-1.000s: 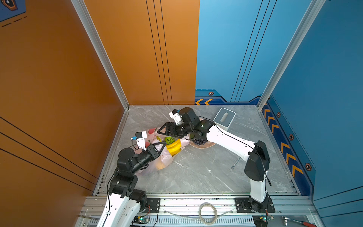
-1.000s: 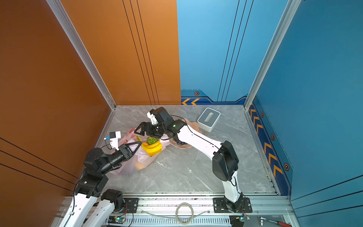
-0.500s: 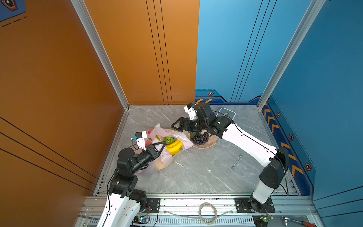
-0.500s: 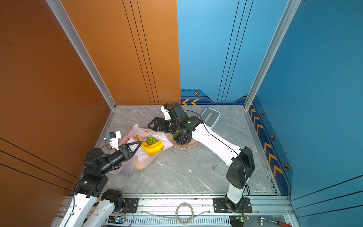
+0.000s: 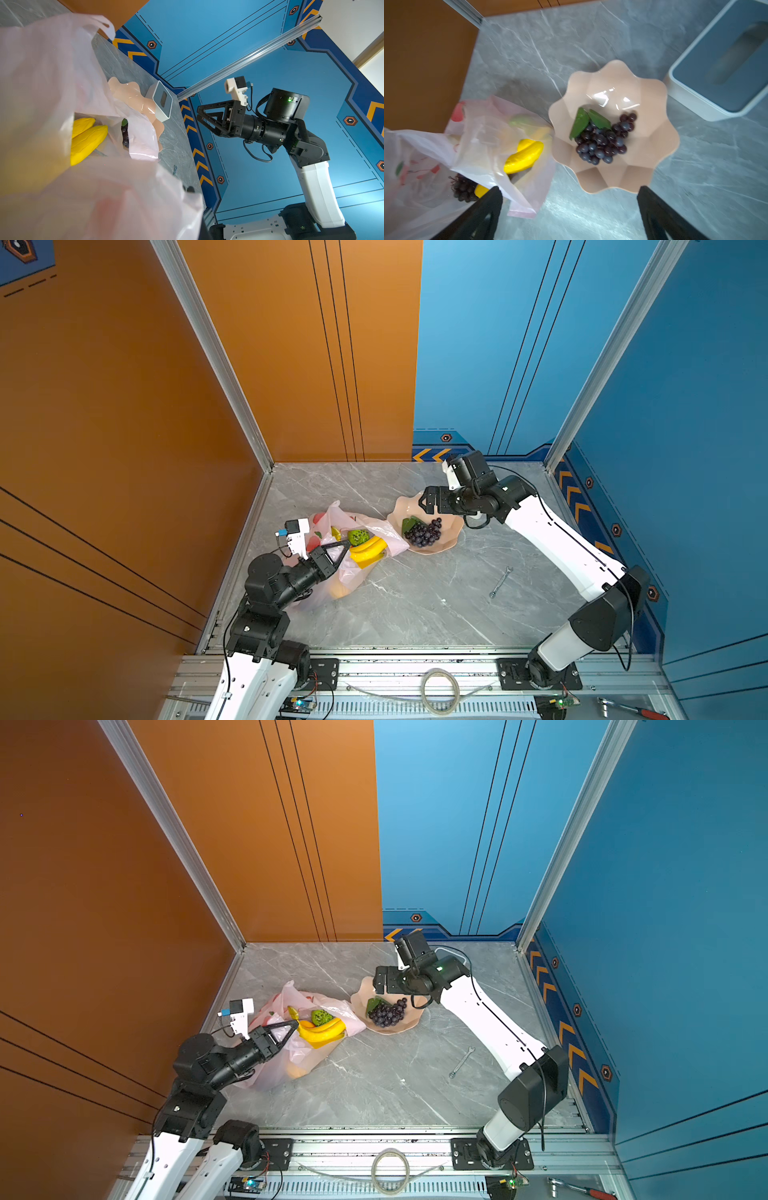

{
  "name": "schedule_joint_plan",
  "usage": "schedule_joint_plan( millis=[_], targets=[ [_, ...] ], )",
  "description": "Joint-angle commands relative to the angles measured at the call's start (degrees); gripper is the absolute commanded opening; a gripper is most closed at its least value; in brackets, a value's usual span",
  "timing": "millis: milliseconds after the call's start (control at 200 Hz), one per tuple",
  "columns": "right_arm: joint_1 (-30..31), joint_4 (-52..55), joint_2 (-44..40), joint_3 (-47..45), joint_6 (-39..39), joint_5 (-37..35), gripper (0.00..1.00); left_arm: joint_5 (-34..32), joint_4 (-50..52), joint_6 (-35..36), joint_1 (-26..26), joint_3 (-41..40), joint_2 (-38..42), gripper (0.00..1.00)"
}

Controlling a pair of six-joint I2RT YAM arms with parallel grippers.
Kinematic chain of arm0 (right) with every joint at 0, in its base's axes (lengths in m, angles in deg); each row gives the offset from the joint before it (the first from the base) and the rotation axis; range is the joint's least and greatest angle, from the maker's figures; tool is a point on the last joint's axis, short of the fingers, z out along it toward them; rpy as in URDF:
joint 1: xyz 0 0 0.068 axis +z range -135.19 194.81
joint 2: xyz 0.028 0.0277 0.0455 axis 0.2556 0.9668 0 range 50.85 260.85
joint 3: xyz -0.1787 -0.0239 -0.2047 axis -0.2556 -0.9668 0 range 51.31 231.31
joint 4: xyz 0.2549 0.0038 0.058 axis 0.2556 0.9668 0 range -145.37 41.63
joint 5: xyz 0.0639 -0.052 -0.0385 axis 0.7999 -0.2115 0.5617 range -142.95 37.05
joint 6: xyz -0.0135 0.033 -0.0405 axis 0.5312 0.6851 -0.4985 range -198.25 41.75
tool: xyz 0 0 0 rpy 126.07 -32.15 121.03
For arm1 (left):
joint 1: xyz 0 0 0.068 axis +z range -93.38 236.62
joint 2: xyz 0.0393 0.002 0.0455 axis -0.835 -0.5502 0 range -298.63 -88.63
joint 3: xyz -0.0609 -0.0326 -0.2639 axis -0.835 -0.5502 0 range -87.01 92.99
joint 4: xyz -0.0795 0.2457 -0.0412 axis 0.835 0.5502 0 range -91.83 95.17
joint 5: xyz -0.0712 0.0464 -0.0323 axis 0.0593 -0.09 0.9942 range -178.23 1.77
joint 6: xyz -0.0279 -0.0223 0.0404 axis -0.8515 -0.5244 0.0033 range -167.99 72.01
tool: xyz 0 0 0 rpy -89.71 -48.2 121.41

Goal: Place the fruits into the plastic bag
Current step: Pick up the fruit from the plate.

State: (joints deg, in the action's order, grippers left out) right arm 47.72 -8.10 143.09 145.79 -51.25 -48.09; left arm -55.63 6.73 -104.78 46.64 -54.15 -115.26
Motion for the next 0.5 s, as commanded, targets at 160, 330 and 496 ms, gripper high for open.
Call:
schedule_joint_plan(
  millis=[160, 330, 496],
  targets=[
    [-0.77, 8.50, 7.50, 1.85, -7.93, -4.22, 1.00, 0.89, 0.41, 1.42, 0.76, 1.33, 0.62, 0.00],
    [0.87, 10.07, 13.81, 4.45, -10.80, -5.15, 1.00, 0.89, 0.64, 1.43, 0.92, 1.25, 0.79, 0.00],
    [2.42, 11.36, 19.56, 7.41, -12.03, -7.52, 1.00, 0.93, 0.93, 1.51, 1.14, 1.25, 0.97, 0.00]
  ],
)
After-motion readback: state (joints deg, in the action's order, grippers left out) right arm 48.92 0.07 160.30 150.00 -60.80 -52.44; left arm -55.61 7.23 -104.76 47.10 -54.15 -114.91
